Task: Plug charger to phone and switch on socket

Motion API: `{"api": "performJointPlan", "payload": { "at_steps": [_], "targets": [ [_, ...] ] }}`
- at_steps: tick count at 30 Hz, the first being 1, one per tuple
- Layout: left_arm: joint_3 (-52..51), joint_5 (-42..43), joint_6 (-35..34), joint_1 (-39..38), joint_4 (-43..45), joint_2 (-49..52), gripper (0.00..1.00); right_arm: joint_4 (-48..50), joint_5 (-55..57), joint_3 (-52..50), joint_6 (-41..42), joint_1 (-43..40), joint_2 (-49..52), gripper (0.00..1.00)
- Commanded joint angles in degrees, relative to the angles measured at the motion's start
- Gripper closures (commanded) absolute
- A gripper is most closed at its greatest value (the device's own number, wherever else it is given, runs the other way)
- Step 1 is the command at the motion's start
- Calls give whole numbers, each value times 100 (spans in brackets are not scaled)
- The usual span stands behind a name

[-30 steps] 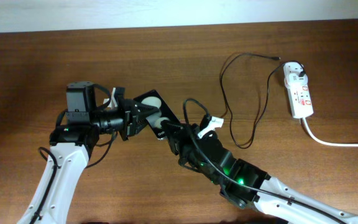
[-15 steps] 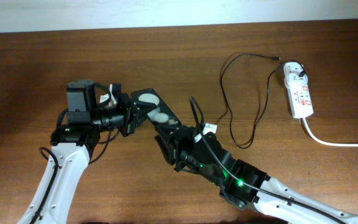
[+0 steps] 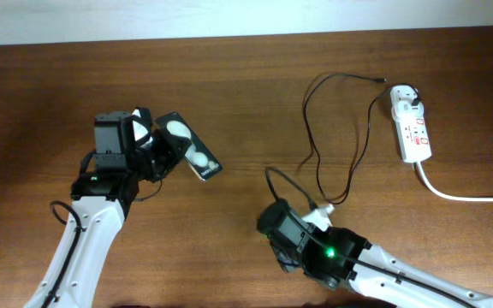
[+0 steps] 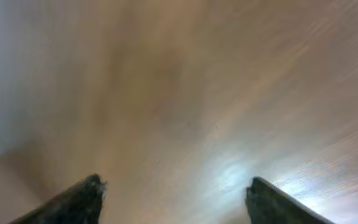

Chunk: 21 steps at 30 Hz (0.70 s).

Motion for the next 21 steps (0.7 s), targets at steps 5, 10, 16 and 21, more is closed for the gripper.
{"api": "performJointPlan", "payload": {
  "at_steps": [5, 10, 16, 21],
  "targets": [
    [55, -586, 407, -553, 385, 758, 100, -1222, 72, -2, -46, 26, -11, 1],
    [52, 767, 85, -555, 72, 898, 100, -1386, 74, -2, -44, 26, -11, 1],
    [52, 535, 326, -551, -94, 898, 100, -1384, 74, -2, -44, 26, -11, 1],
    [52, 214, -577, -560, -435, 935, 100, -1384, 74, -2, -44, 26, -11, 1]
  ]
}}
